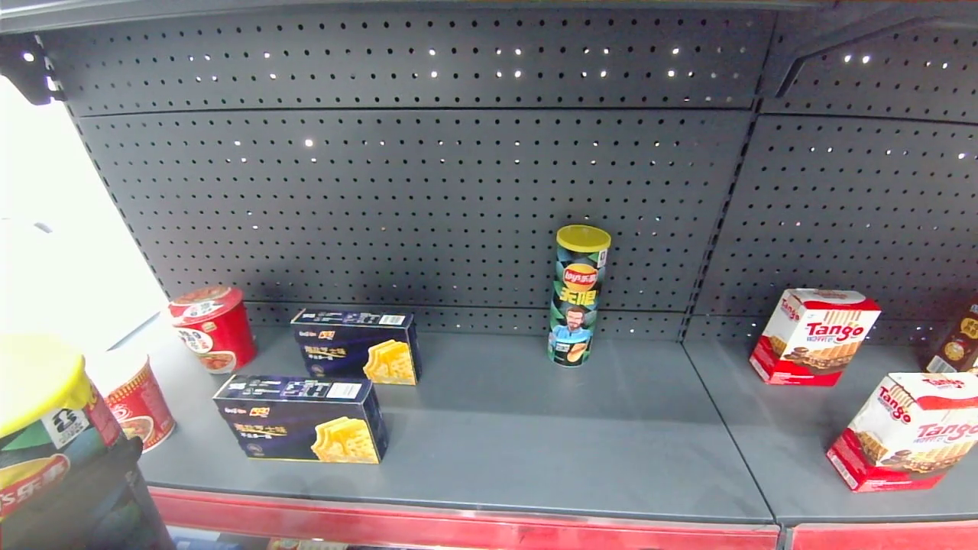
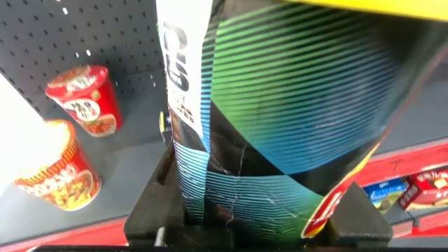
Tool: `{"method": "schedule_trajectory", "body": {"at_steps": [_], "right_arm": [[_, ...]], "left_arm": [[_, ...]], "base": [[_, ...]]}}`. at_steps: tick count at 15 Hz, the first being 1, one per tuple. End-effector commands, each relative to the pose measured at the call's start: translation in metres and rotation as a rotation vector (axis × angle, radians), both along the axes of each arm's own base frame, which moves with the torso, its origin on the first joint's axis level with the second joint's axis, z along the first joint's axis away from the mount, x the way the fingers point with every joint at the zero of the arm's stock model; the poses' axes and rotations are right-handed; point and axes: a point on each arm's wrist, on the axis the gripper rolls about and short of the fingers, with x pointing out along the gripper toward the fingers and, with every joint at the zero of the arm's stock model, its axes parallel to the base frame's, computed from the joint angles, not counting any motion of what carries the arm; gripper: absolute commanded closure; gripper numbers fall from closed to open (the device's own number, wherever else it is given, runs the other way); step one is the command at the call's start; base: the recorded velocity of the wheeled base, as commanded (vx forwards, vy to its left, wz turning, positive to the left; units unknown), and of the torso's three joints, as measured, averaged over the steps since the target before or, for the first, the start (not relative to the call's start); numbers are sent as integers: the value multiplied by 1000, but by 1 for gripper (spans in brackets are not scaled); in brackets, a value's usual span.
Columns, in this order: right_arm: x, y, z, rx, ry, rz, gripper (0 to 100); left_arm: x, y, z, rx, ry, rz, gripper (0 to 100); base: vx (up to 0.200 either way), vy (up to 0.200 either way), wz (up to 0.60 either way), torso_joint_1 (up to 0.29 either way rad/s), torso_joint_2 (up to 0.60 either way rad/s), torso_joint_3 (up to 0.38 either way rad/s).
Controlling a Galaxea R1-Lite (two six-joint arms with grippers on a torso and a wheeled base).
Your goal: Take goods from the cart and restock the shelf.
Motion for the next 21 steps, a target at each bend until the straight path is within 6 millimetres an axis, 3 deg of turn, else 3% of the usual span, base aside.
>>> {"method": "schedule_trajectory", "body": {"at_steps": [1, 2, 4, 6, 7, 11, 18, 21], "right_arm": [[62, 25, -3, -37, 99, 28, 0], [69, 27, -5, -38, 101, 31, 0], [105, 40, -16, -42, 96, 29, 0], [122, 45, -21, -57, 67, 25, 0], [141, 51, -30, -72, 96, 15, 0], [178, 64, -51, -74, 49, 10, 0], [187, 72, -61, -66, 27, 26, 0], [201, 78, -71, -61, 11, 32, 0]], "left_arm": [[3, -1, -4, 6, 25, -3, 100], [4, -2, -6, 7, 39, -4, 100], [6, -3, -5, -1, 45, -26, 100], [6, -3, -5, -4, 47, -26, 100], [9, -4, -6, -3, 63, -33, 100], [27, -11, 7, 4, 74, -44, 100], [59, -28, 37, 2, 66, -110, 100], [59, -29, 34, 6, 76, -107, 100]], "base": [[0, 0, 0, 0, 0, 0], [0, 0, 0, 0, 0, 0], [0, 0, 0, 0, 0, 0], [0, 0, 0, 0, 0, 0], [0, 0, 0, 0, 0, 0], [0, 0, 0, 0, 0, 0], [0, 0, 0, 0, 0, 0], [0, 0, 0, 0, 0, 0]]}}
